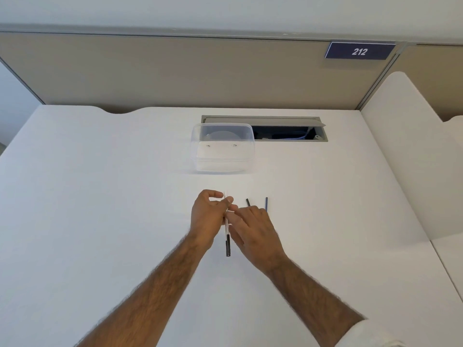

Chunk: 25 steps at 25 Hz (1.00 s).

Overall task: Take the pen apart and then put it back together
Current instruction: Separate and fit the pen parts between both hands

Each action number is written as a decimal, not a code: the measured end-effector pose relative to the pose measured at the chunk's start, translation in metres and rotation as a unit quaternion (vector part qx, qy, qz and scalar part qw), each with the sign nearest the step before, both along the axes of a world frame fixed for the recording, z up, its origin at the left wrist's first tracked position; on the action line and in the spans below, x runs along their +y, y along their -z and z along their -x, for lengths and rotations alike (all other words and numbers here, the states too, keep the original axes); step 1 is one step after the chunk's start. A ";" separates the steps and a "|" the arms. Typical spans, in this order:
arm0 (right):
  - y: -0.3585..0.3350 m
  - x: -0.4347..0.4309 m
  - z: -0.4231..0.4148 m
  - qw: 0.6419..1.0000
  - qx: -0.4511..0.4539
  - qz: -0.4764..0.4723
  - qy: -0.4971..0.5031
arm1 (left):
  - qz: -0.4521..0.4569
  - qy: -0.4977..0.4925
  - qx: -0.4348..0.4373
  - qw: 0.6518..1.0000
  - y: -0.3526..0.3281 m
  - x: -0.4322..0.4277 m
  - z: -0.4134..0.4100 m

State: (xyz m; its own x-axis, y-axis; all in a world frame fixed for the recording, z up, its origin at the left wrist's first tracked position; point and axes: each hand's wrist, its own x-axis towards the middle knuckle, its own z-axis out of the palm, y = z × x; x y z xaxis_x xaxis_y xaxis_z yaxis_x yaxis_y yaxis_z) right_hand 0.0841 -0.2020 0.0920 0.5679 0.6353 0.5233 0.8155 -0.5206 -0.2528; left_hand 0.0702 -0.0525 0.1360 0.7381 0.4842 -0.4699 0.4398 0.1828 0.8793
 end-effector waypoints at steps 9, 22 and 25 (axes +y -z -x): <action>-0.001 0.004 -0.011 0.994 -0.054 0.057 -0.077 | -0.025 0.041 0.035 0.998 0.013 0.002 0.009; -0.011 0.044 -0.067 0.923 0.367 -0.059 0.097 | -0.106 0.088 0.011 0.990 0.037 0.038 -0.005; -0.005 0.049 -0.066 0.919 0.382 -0.038 0.088 | -0.134 0.089 -0.026 0.987 0.033 0.040 -0.010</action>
State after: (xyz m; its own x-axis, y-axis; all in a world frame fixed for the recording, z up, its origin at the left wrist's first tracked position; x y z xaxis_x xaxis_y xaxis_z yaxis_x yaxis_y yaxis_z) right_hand 0.1498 -0.1533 0.0974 0.8785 0.4766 -0.0325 0.2891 -0.5846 -0.7580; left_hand 0.0803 -0.0120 0.1031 0.8427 0.4459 -0.3018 0.3973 -0.1365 0.9075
